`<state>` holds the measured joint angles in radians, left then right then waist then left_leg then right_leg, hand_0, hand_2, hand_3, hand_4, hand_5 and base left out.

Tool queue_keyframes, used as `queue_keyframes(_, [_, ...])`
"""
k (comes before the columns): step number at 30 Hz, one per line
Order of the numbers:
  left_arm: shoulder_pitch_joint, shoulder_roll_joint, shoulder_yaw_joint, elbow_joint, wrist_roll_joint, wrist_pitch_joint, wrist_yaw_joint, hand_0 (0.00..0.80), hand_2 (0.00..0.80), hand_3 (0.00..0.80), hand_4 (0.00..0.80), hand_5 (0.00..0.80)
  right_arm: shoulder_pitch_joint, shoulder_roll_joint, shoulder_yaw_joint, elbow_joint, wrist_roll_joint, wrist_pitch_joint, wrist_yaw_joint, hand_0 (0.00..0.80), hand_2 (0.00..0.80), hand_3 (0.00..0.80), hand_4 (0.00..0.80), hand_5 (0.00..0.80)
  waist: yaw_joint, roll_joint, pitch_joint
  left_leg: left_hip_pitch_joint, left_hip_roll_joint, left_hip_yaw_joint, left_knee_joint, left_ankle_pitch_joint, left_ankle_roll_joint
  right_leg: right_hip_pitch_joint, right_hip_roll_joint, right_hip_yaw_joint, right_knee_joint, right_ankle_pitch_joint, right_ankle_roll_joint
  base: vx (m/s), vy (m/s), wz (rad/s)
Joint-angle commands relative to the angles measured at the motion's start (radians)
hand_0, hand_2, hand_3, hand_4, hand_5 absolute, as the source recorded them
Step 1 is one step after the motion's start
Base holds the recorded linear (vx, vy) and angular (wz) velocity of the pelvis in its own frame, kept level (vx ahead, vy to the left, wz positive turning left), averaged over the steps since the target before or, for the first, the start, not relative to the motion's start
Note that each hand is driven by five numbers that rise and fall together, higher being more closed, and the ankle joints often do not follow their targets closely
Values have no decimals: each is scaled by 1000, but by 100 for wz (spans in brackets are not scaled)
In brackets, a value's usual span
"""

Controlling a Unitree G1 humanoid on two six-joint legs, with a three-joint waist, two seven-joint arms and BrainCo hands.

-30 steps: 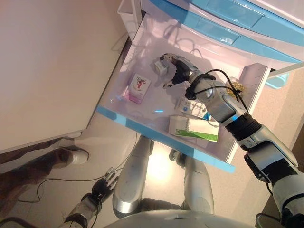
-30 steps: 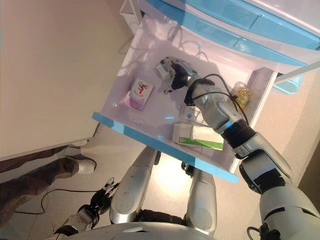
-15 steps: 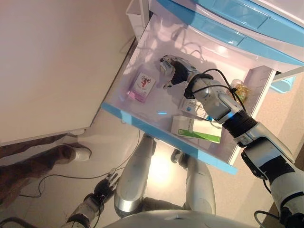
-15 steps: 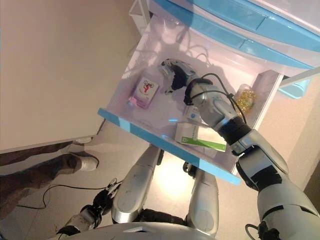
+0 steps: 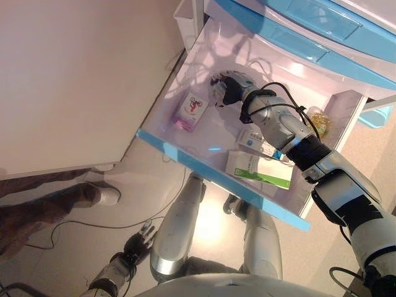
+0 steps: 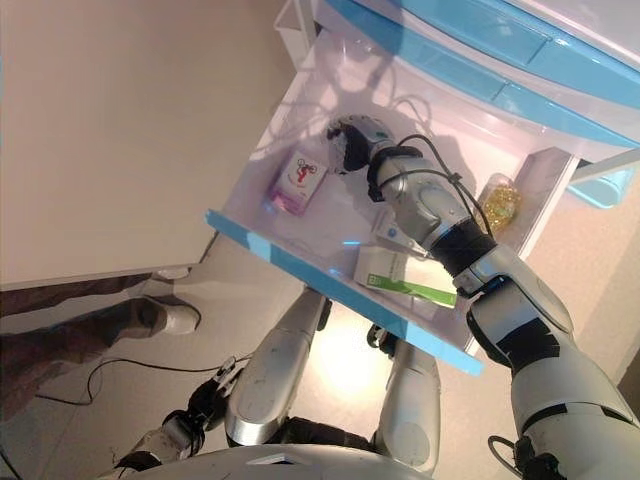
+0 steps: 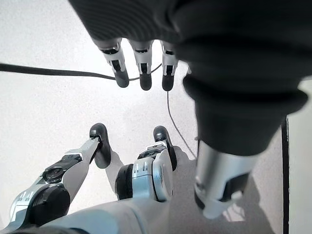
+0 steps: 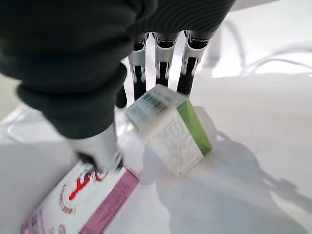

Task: Open the drawer and pick up the medicine

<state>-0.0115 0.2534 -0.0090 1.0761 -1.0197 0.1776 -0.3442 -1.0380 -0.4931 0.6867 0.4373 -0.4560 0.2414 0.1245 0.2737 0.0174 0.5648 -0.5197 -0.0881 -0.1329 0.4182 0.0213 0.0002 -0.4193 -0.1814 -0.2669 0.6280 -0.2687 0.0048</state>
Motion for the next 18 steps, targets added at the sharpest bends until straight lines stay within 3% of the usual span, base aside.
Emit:
queue_keyframes(1, [51, 3, -53, 33, 37, 17, -12, 0, 0, 0, 0, 0, -75, 16, 35, 40, -33, -19, 1, 800, 800, 800, 800, 800, 21, 34, -45, 49, -3, 60, -12, -109, 74, -44, 21, 18, 47, 43, -11, 0, 0, 0])
queue_keyframes(18, [51, 8, -63, 28, 41, 10, -13, 0, 0, 0, 0, 0, -100, 13, 55, 84, -72, -61, -15, 800, 800, 800, 800, 800, 25, 30, -45, 38, 0, 56, -4, -113, 75, -55, 24, 20, 54, 46, -10, 1, -5, 1])
